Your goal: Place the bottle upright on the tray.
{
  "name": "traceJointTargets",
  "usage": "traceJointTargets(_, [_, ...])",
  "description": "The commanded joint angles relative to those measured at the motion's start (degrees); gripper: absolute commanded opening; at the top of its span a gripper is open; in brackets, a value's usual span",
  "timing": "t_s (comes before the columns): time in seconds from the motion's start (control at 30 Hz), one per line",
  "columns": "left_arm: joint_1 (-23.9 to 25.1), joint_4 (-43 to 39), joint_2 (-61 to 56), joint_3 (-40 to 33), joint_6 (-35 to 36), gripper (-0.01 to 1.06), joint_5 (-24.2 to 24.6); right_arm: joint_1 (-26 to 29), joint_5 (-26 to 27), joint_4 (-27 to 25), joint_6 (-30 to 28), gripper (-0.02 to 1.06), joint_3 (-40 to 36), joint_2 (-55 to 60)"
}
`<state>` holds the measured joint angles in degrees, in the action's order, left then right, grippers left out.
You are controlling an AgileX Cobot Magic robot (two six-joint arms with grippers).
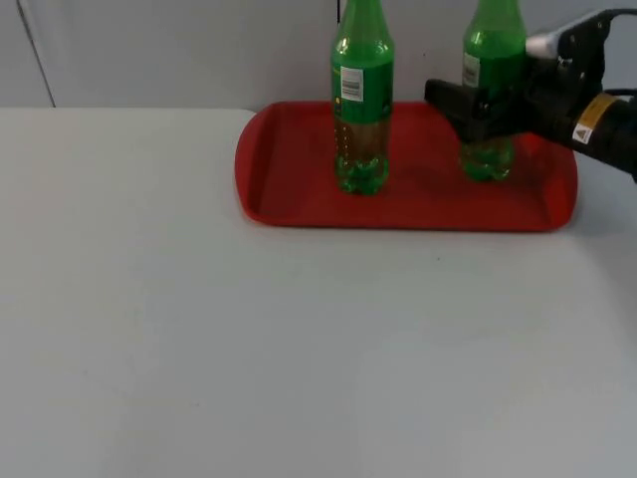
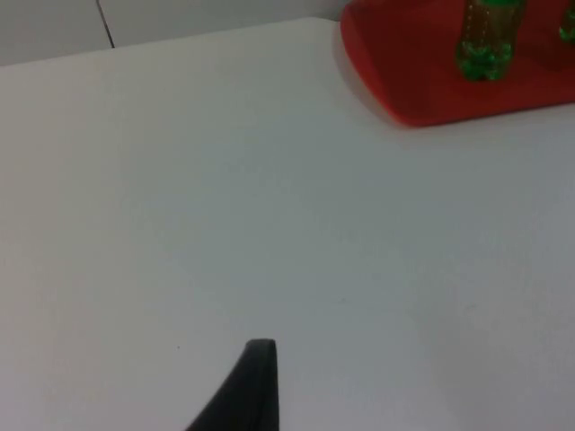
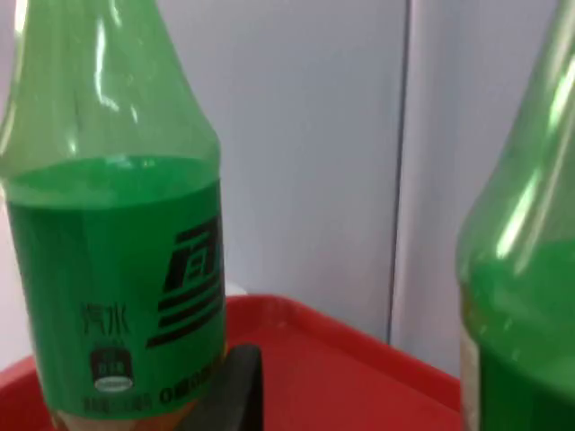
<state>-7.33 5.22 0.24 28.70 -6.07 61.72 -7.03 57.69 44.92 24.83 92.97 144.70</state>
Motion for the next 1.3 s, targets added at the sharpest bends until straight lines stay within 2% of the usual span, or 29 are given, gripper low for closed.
traceJointTargets(0.0, [0.06,-0.12,-0.24,-0.31,0.39,1.05,-0.03,-0.11,-4.07,1.43,1.29,1.05,-0.08,-2.30])
traceJointTargets(0.03, [0.06,-0.12,-0.24,-0.31,0.39,1.05,-0.03,-0.11,-6.17,1.54,1.69,1.05,-0.08,-2.69])
traceJointTargets(0.23, [0.06,-0.12,-0.24,-0.31,0.39,1.05,-0.03,-0.11,-6.61,3.44,3.93,1.05,-0.08,-3.06])
traceJointTargets(0.37, [0.06,-0.12,-0.24,-0.31,0.39,1.05,-0.03,-0.11,-10.49,5.70,5.98,1.05,-0.08,-3.69])
traceJointTargets(0.47, [0.06,-0.12,-0.24,-0.31,0.39,1.05,-0.03,-0.11,-10.57,6.22,7.37,1.05,-0.08,-4.05])
traceJointTargets(0.6, [0.06,-0.12,-0.24,-0.31,0.39,1.05,-0.03,-0.11,-16.81,8.94,9.59,1.05,-0.08,-5.99])
traceJointTargets(0.7, [0.06,-0.12,-0.24,-0.31,0.39,1.05,-0.03,-0.11,-18.46,9.10,12.37,1.05,-0.23,-7.06])
traceJointTargets(0.77, [0.06,-0.12,-0.24,-0.31,0.39,1.05,-0.03,-0.11,-18.46,12.48,16.92,1.05,-0.23,-8.15])
traceJointTargets(0.8, [0.06,-0.12,-0.24,-0.31,0.39,1.05,-0.03,-0.11,-18.46,12.48,16.92,1.05,-0.23,-8.15])
traceJointTargets(0.93, [0.06,-0.12,-0.24,-0.31,0.39,1.05,-0.03,-0.11,-19.39,24.87,28.32,1.05,-0.23,-9.09])
traceJointTargets(0.97, [0.06,-0.12,-0.24,-0.31,0.39,1.05,-0.03,-0.11,-19.39,24.87,28.32,1.05,-0.23,-9.09])
traceJointTargets(1.07, [0.06,-0.12,-0.24,-0.31,0.39,1.05,-0.03,-0.11,-23.90,34.01,36.31,1.05,-0.23,-9.76])
traceJointTargets(1.13, [0.06,-0.12,-0.24,-0.31,0.39,1.05,-0.03,-0.11,-26.06,36.46,39.52,1.05,-0.49,-10.40])
traceJointTargets(1.27, [0.06,-0.12,-0.24,-0.31,0.39,1.05,-0.03,0.50,-26.21,37.70,41.36,1.05,-0.50,-11.03])
